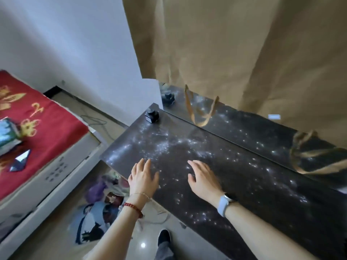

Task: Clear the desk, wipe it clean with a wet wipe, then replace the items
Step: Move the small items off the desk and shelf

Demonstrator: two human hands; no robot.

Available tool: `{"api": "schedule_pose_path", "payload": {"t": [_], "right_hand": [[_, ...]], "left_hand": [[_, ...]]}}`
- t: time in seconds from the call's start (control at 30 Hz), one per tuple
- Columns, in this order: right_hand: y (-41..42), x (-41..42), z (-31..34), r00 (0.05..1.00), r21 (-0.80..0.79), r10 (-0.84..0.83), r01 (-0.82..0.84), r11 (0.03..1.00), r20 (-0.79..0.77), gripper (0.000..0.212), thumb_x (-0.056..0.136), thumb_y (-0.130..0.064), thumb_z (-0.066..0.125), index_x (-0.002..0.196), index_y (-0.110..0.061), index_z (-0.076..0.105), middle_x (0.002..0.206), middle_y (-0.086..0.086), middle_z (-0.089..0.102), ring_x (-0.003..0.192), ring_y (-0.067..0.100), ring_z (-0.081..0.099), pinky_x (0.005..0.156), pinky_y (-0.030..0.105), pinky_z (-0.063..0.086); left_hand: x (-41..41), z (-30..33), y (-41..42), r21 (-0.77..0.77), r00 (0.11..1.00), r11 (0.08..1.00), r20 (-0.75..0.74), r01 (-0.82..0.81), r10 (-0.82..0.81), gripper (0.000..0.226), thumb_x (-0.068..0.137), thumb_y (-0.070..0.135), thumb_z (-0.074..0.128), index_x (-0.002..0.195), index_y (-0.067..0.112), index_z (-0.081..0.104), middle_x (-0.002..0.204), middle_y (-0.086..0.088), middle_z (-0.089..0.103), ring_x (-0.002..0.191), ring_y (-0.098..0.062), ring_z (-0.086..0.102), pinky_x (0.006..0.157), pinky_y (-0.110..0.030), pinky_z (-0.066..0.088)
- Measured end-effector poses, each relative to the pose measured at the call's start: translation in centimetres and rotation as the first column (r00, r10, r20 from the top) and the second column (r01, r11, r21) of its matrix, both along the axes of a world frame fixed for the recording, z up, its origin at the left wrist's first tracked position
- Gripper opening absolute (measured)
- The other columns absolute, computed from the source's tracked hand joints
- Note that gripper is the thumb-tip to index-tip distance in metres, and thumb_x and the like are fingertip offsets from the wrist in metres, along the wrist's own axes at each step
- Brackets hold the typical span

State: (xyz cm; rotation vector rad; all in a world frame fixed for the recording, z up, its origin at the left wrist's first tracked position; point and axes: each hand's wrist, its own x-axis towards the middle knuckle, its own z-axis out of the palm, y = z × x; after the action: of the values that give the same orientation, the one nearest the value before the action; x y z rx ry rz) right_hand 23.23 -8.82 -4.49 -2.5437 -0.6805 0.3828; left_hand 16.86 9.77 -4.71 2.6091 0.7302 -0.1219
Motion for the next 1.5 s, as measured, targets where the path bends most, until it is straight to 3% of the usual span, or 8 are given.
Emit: {"api": "schedule_pose_path", "payload": {"t": [0.23, 0.53, 0.73, 0.87, 0.97, 1.17, 1.37, 1.5], "right_hand": [[17.2, 10.9, -1.3, 0.998, -0.001, -0.052, 0.052, 0.999, -0.036, 0.052, 0.094, -0.026, 0.045, 0.142, -0.015, 0.027, 0.147, 0.005, 0.029, 0.134, 0.023, 0.030, 0.107, 0.036, 0.033], [26.2, 20.6, -3.4, 0.987, -0.071, -0.160, 0.159, 0.985, -0.015, 0.075, 0.088, -0.025, 0.059, 0.145, -0.012, 0.012, 0.150, 0.011, 0.020, 0.136, 0.029, 0.026, 0.105, 0.041, 0.035], [27.5, 21.8, -4.5, 0.970, -0.009, -0.236, 0.236, 0.972, -0.051, 0.058, 0.083, -0.018, 0.066, 0.130, -0.007, 0.034, 0.134, 0.014, 0.041, 0.124, 0.031, 0.041, 0.100, 0.046, 0.041], [27.0, 20.6, -4.0, 0.978, 0.028, -0.202, 0.203, 0.979, -0.052, 0.056, 0.082, -0.019, 0.067, 0.128, -0.008, 0.038, 0.131, 0.013, 0.045, 0.123, 0.031, 0.040, 0.101, 0.046, 0.039], [25.5, 17.7, -3.3, 0.976, 0.116, -0.193, 0.204, 0.972, -0.095, 0.060, 0.082, -0.021, 0.067, 0.132, -0.011, 0.037, 0.133, 0.010, 0.044, 0.124, 0.027, 0.038, 0.103, 0.037, 0.036], [19.4, 9.6, -1.3, 0.932, 0.236, -0.318, 0.353, 0.905, -0.174, 0.064, 0.078, -0.024, 0.072, 0.132, -0.016, 0.038, 0.130, 0.004, 0.046, 0.120, 0.019, 0.042, 0.099, 0.026, 0.037], [9.8, 2.3, 0.5, 0.825, 0.257, -0.526, 0.564, 0.784, -0.207, 0.066, 0.076, -0.023, 0.074, 0.131, -0.018, 0.039, 0.127, -0.003, 0.046, 0.119, 0.012, 0.044, 0.098, 0.019, 0.033], [1.6, -2.9, 1.6, 0.709, 0.243, -0.680, 0.704, 0.668, -0.188, 0.067, 0.076, -0.026, 0.075, 0.132, -0.019, 0.039, 0.125, -0.006, 0.046, 0.118, 0.009, 0.043, 0.097, 0.017, 0.030]], "left_hand": [[8.1, -3.8, 15.0, 0.085, 0.977, 0.988, -0.181, 0.129, -0.112, 0.074, 0.086, 0.059, 0.040, 0.145, 0.031, 0.006, 0.156, -0.002, -0.005, 0.142, -0.028, -0.008, 0.112, -0.055, 0.006], [10.3, -7.2, 18.9, 0.065, 0.962, 0.982, -0.224, 0.176, -0.158, 0.085, 0.076, 0.076, 0.031, 0.143, 0.039, -0.006, 0.154, 0.005, -0.016, 0.140, -0.021, -0.018, 0.113, -0.051, -0.005], [10.4, -7.5, 19.3, 0.014, 0.966, 0.986, -0.204, 0.164, -0.158, 0.085, 0.077, 0.076, 0.030, 0.143, 0.037, -0.006, 0.153, 0.005, -0.020, 0.138, -0.020, -0.024, 0.113, -0.051, -0.012], [10.2, -7.7, 19.5, 0.022, 0.970, 0.987, -0.193, 0.157, -0.150, 0.083, 0.078, 0.076, 0.029, 0.144, 0.037, -0.005, 0.154, 0.005, -0.018, 0.139, -0.020, -0.023, 0.112, -0.051, -0.011], [10.2, -7.5, 19.4, 0.019, 0.967, 0.988, -0.208, 0.156, -0.149, 0.083, 0.078, 0.075, 0.029, 0.144, 0.037, -0.004, 0.154, 0.005, -0.016, 0.140, -0.021, -0.021, 0.112, -0.051, -0.011], [10.7, -5.9, 18.6, 0.037, 0.970, 0.994, -0.223, 0.106, -0.095, 0.082, 0.080, 0.069, 0.039, 0.145, 0.031, 0.008, 0.156, -0.001, -0.003, 0.141, -0.030, -0.010, 0.111, -0.057, -0.002], [9.9, -1.4, 10.2, -0.084, 0.986, 0.983, 0.035, 0.164, -0.161, 0.065, 0.087, 0.048, 0.049, 0.141, 0.021, 0.026, 0.152, -0.007, 0.019, 0.141, -0.026, 0.009, 0.112, -0.049, 0.007], [7.4, 0.3, 0.4, -0.196, 0.924, 0.904, 0.126, 0.381, -0.362, 0.058, 0.088, 0.039, 0.052, 0.138, 0.017, 0.034, 0.148, -0.006, 0.029, 0.137, -0.026, 0.022, 0.110, -0.045, 0.020]]}}
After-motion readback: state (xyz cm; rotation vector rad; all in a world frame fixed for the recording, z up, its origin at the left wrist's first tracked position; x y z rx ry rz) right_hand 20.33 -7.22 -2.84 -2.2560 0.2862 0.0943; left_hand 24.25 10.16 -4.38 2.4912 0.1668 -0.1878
